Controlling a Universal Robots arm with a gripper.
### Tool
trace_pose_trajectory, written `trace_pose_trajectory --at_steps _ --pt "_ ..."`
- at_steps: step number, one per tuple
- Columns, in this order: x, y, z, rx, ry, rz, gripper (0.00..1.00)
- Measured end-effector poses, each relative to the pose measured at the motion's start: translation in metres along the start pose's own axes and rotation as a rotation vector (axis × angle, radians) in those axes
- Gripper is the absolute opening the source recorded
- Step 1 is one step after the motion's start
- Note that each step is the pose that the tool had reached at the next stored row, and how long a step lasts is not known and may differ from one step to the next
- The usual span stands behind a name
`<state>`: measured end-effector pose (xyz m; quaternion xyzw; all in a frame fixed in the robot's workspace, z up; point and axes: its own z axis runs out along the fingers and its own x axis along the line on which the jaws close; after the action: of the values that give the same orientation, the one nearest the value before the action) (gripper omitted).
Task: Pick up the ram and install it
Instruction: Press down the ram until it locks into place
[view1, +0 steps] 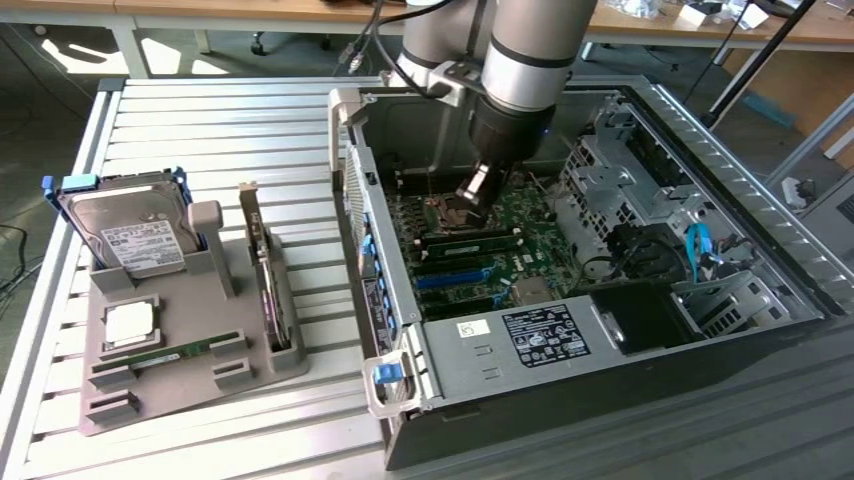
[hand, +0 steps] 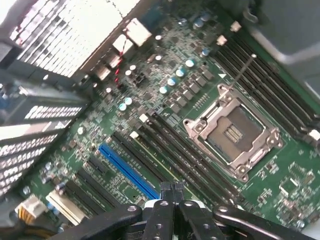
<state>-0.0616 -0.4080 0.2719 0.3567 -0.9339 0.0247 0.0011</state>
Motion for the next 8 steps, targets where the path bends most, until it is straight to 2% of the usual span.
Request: trace_pose_trajectory --at_steps 8 --pt "0.0 0.0 0.0005 -0.0031 0.007 0.154 0.11"
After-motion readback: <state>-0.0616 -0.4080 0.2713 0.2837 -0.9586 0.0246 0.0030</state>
